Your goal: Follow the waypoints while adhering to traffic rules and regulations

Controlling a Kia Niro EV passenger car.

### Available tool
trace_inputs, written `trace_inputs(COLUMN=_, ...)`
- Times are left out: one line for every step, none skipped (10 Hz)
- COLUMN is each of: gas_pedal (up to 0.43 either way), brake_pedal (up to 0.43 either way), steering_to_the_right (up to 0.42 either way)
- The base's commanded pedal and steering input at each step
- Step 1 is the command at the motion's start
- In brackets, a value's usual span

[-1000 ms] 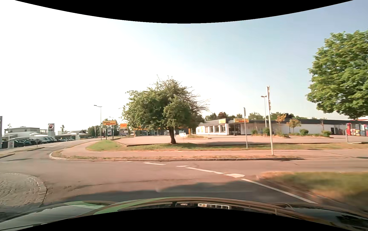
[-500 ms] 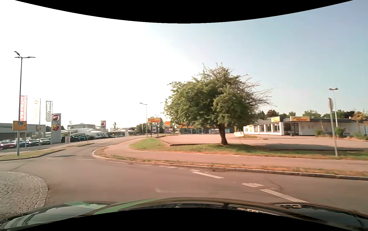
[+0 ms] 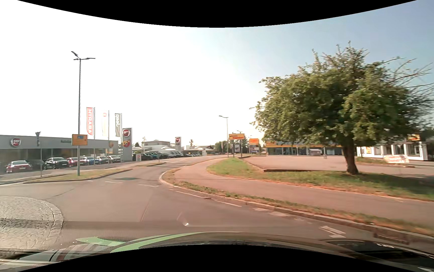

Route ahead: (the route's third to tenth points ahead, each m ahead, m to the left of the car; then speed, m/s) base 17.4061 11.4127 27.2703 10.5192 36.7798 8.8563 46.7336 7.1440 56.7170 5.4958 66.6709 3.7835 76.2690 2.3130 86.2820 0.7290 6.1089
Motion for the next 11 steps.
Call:
trace_inputs(gas_pedal=0.087, brake_pedal=0.000, steering_to_the_right=-0.359)
trace_inputs(gas_pedal=0.087, brake_pedal=0.000, steering_to_the_right=-0.358)
trace_inputs(gas_pedal=0.098, brake_pedal=0.000, steering_to_the_right=-0.354)
trace_inputs(gas_pedal=0.098, brake_pedal=0.000, steering_to_the_right=-0.344)
trace_inputs(gas_pedal=0.098, brake_pedal=0.000, steering_to_the_right=-0.329)
trace_inputs(gas_pedal=0.098, brake_pedal=0.000, steering_to_the_right=-0.317)
trace_inputs(gas_pedal=0.098, brake_pedal=0.000, steering_to_the_right=-0.294)
trace_inputs(gas_pedal=0.098, brake_pedal=0.000, steering_to_the_right=-0.262)
trace_inputs(gas_pedal=0.098, brake_pedal=0.000, steering_to_the_right=-0.225)
trace_inputs(gas_pedal=0.098, brake_pedal=0.000, steering_to_the_right=-0.186)
trace_inputs(gas_pedal=0.110, brake_pedal=0.000, steering_to_the_right=-0.149)
